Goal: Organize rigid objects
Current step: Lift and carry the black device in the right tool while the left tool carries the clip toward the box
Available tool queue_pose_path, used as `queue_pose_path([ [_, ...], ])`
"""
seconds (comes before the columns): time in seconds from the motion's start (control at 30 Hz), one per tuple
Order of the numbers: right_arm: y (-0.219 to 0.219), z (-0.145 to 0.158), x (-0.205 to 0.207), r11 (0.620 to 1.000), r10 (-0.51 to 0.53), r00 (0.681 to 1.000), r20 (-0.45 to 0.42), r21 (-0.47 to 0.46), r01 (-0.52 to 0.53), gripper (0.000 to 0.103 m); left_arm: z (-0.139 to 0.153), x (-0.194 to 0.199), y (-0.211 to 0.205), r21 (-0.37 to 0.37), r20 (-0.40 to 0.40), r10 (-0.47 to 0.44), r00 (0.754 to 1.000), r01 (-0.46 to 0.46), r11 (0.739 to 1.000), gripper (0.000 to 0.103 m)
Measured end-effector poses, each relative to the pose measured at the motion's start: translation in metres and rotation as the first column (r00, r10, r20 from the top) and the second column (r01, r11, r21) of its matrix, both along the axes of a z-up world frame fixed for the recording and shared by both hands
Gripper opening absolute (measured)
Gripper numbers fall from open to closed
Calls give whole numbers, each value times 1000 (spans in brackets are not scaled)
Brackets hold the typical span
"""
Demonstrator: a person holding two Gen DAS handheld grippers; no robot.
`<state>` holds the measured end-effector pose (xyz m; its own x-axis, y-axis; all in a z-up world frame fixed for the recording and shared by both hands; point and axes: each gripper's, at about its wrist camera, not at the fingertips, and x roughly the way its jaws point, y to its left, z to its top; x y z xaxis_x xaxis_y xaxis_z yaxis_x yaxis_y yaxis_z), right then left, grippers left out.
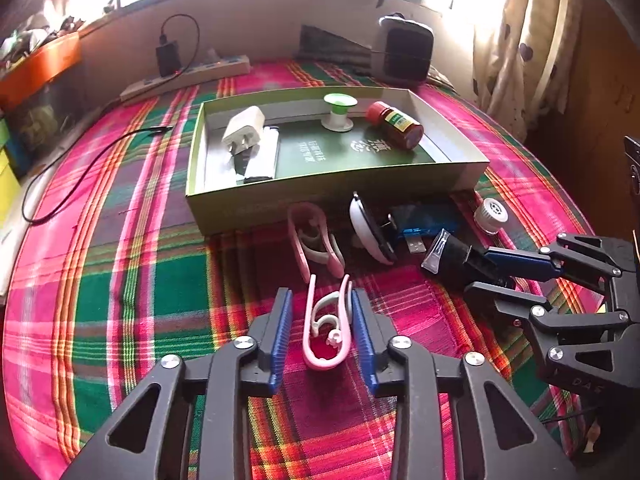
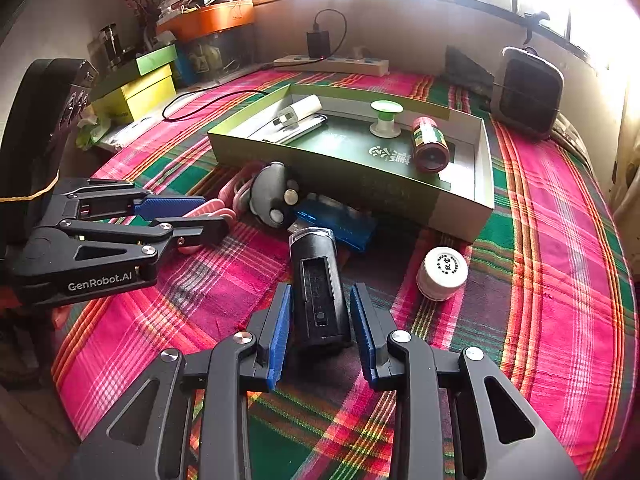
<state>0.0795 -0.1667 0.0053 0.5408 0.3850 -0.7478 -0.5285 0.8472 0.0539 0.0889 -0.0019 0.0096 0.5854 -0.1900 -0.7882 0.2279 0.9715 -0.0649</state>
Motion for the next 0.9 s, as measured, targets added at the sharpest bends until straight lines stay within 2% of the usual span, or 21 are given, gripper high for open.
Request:
queue_pose_path([
  [0.07, 1, 0, -2, 1000, -2, 1000, 7, -3, 2, 29, 0, -2, 2, -4, 1, 10, 1000, -10, 1000, 23],
  [0.23, 2, 1, -3, 1000, -3, 1000, 9, -6, 3, 29, 0, -6, 5, -16, 6, 19, 1000, -18, 1000, 22],
  [0.9, 12, -3, 1, 999, -13, 1000, -5, -51, 12, 29, -1, -12, 2, 20, 32, 29, 999, -29, 999, 22],
])
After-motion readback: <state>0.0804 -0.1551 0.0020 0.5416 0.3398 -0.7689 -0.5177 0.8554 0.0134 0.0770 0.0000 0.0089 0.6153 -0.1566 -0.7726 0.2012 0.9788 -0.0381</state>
